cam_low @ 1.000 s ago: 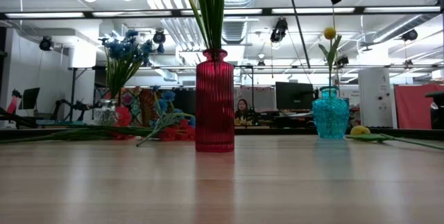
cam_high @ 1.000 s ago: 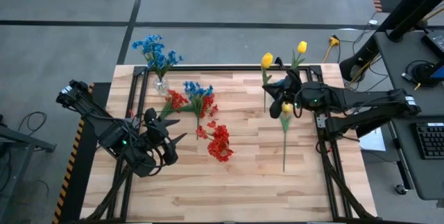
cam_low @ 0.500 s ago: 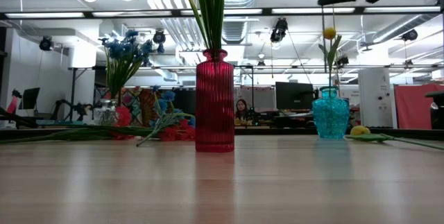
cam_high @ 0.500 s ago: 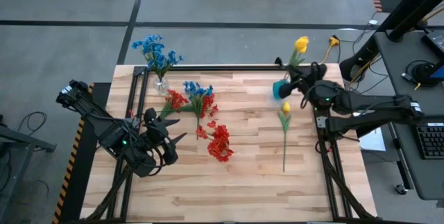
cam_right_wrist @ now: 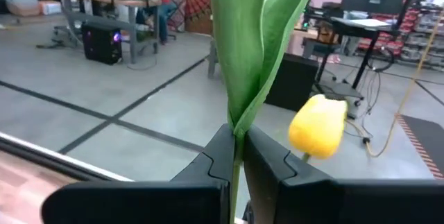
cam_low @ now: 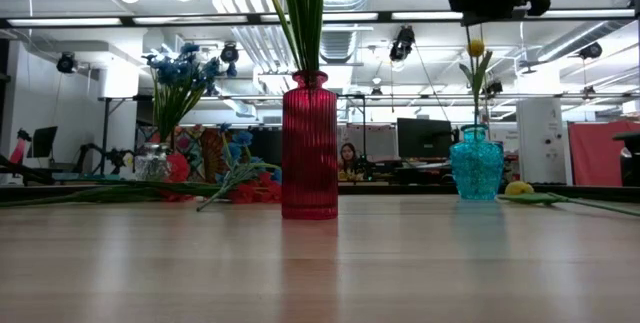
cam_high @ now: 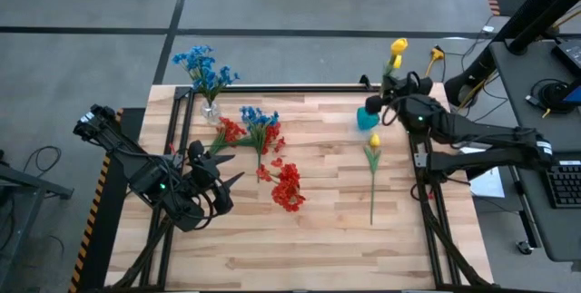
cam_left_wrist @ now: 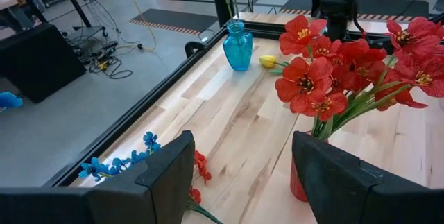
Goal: Sort flowers into vase by color
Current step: Put the top yellow tulip into the blue vase
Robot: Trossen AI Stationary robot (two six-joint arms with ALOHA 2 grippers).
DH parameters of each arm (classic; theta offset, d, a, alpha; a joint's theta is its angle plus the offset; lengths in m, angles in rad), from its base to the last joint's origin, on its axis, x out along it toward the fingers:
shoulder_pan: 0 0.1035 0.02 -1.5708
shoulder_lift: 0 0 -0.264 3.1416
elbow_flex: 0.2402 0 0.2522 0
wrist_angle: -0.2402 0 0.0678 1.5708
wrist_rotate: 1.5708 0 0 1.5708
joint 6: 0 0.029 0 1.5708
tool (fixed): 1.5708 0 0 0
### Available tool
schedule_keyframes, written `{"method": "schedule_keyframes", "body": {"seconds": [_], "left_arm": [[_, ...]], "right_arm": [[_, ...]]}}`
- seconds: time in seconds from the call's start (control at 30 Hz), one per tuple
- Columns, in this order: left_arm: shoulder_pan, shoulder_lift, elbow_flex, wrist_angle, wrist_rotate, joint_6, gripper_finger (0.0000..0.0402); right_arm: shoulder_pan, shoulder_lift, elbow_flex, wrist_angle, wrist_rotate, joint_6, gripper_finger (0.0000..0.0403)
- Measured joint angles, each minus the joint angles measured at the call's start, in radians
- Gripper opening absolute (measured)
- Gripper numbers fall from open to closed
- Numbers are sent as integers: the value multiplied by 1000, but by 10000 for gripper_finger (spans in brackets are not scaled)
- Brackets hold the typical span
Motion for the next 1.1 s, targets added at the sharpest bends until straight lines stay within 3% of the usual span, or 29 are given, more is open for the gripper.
{"method": "schedule_keyframes", "body": {"seconds": [0.33,1.1], "left_arm": [[-1,0,0,-3,0,0,225],[-1,0,0,-3,0,0,225]], "right_arm": [[-56,61,-8,1,-13,50,18],[-58,64,-55,0,-13,94,18]]}}
